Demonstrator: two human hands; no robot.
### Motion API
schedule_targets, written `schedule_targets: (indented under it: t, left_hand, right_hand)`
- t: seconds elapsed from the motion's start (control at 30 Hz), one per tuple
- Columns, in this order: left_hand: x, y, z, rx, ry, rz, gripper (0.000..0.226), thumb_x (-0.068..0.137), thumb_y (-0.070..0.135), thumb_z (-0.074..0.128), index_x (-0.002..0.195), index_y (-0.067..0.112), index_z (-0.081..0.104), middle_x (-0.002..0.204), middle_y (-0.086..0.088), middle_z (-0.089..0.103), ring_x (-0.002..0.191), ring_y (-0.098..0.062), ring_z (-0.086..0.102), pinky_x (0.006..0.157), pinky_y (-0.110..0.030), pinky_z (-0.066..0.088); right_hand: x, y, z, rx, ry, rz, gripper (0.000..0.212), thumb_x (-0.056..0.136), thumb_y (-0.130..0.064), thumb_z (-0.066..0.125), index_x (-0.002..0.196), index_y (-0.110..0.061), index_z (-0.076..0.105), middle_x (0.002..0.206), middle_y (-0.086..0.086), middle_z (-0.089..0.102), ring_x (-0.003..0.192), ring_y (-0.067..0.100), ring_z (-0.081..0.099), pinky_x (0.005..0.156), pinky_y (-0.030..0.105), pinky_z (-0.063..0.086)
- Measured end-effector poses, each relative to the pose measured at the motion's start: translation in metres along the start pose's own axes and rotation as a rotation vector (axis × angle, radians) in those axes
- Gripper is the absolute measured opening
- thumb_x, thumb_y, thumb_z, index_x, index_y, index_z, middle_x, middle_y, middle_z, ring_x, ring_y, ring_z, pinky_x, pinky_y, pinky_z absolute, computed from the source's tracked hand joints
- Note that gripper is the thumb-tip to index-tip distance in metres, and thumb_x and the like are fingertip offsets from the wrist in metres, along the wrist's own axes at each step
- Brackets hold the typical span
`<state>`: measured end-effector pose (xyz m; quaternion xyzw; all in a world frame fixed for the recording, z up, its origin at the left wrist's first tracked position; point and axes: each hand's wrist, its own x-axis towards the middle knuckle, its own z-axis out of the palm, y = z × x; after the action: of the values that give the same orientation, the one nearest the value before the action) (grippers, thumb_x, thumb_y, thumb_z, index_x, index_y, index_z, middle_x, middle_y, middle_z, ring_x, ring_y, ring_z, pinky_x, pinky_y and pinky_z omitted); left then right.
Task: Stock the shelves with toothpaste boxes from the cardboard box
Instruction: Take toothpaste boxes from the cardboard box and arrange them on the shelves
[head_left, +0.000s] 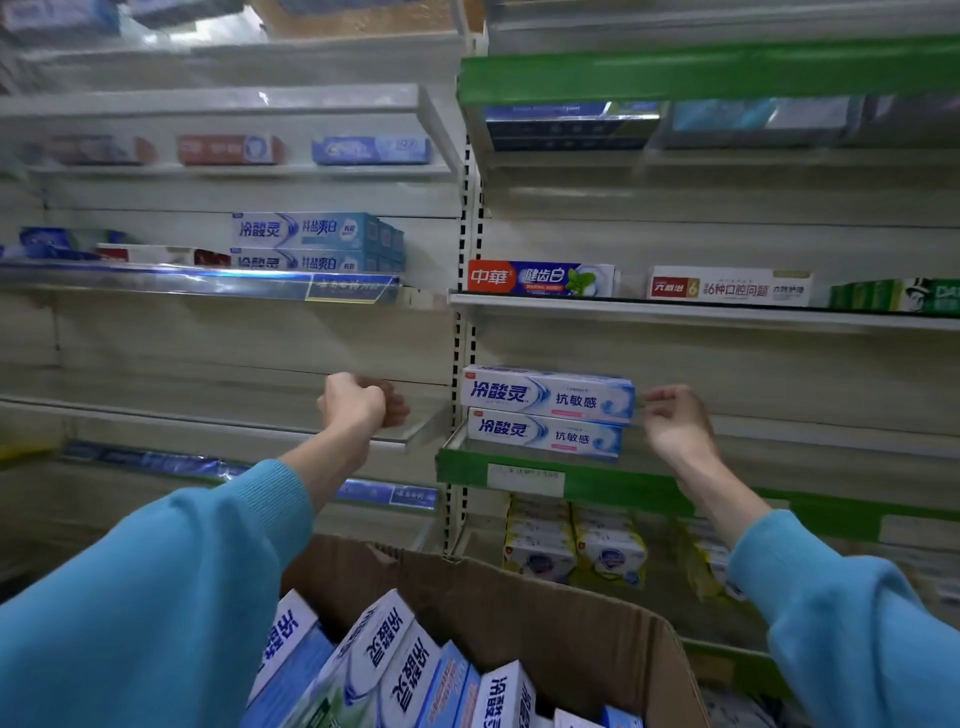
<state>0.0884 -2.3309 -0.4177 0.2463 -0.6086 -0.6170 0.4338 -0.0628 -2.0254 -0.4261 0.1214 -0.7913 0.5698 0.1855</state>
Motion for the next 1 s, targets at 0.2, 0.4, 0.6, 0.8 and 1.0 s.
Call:
schedule_targets:
  t: [0.2,0.4,0.6,0.8,1.0]
  left_hand:
    - [-0.023,0.006,-0.007,0.23,0.07,0.059,0.029,0.091,0.028,0.073,0.074,0.006,0.064,0.059,-0.007,0.059,0.046,-0.017,0.046,0.043,-0.025,0.035]
    - [-0.023,0.007,0.024,0.179,-0.136,0.11,0.022,0.103,0.016,0.052,0.098,0.005,0.071,0.087,-0.007,0.074,0.079,-0.02,0.068,0.066,-0.03,0.049]
    - [-0.026,-0.006,0.058,0.214,-0.403,0.035,0.033,0.105,0.015,0.048,0.138,0.014,0.052,0.128,-0.008,0.061,0.119,-0.028,0.058,0.107,-0.044,0.046]
    - [-0.026,-0.005,0.082,0.193,-0.468,0.034,0.018,0.103,0.01,0.048,0.108,0.017,0.064,0.105,-0.007,0.071,0.091,-0.023,0.067,0.079,-0.035,0.056]
    - [-0.04,0.0,0.082,0.208,-0.409,0.172,0.022,0.107,0.021,0.046,0.125,0.016,0.056,0.112,-0.002,0.067,0.101,-0.021,0.065,0.081,-0.033,0.054]
  right_hand:
    - [-0.011,-0.009,-0.016,-0.005,-0.023,-0.043,0.015,0.096,-0.004,0.053,0.105,-0.016,0.053,0.098,0.001,0.057,0.096,0.022,0.057,0.081,0.035,0.045]
    - [-0.002,-0.004,-0.024,-0.013,-0.145,-0.009,0.037,0.095,-0.008,0.06,0.131,-0.011,0.05,0.129,0.01,0.059,0.116,0.027,0.057,0.098,0.035,0.045]
    - [0.006,-0.004,-0.011,-0.044,-0.333,-0.062,0.048,0.092,-0.015,0.069,0.136,-0.007,0.052,0.139,0.01,0.059,0.118,0.022,0.059,0.107,0.039,0.044]
    - [0.013,0.001,-0.001,-0.097,-0.267,-0.144,0.027,0.092,-0.022,0.068,0.118,-0.016,0.067,0.118,0.0,0.071,0.104,0.019,0.066,0.094,0.037,0.052]
    - [0.025,0.008,-0.014,-0.083,-0.18,-0.162,0.026,0.09,-0.018,0.069,0.116,-0.011,0.069,0.117,0.004,0.071,0.104,0.023,0.067,0.096,0.04,0.052]
